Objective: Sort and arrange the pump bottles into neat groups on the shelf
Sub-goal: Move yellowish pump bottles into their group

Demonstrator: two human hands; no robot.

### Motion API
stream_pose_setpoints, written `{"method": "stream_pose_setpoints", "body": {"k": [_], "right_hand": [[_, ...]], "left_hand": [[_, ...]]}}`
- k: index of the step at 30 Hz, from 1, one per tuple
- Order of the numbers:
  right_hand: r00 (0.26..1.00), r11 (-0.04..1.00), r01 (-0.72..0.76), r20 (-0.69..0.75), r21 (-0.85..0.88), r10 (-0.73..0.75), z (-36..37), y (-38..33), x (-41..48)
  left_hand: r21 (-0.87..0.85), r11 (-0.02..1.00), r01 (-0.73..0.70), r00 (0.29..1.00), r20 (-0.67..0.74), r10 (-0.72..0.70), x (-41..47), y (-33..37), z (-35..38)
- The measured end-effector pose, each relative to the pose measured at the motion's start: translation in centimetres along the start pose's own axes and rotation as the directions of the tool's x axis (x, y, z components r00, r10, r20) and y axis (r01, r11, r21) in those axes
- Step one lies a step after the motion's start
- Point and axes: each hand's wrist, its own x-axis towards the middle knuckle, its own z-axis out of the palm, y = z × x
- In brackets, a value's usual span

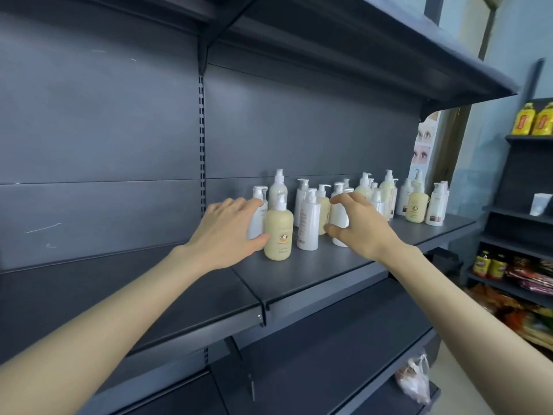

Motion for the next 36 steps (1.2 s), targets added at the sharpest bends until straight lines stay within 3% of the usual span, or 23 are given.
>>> {"method": "stream_pose_setpoints", "body": {"k": [11, 19, 25, 31, 36], "right_hand": [[0.996, 0.999, -0.012, 0.087, 0.05, 0.008, 6.4, 7.3, 9.7], [0.991, 0.956, -0.036, 0.132, 0.29, -0.003, 11.0, 11.6, 15.3], [0.978, 0.832, -0.057, 0.197, 0.551, -0.063, 14.3, 14.2, 18.9], [0.978, 0.647, -0.07, 0.179, 0.76, -0.104, 16.8, 14.9, 20.1], [0.991, 0.516, -0.045, 0.102, 0.855, -0.083, 18.0, 14.9, 20.2]], "left_hand": [[-0.163, 0.97, 0.178, 0.98, 0.119, -0.16, 8.4, -1.2, 10.0], [-0.334, 0.862, 0.381, 0.925, 0.142, -0.354, 11.8, -1.0, 15.0], [-0.498, 0.709, 0.499, 0.857, 0.163, -0.489, 12.9, -0.3, 17.4], [-0.629, 0.523, 0.576, 0.764, 0.185, -0.619, 12.6, 1.0, 18.2], [-0.699, 0.442, 0.562, 0.667, 0.067, -0.742, 12.6, 2.3, 18.6]]}}
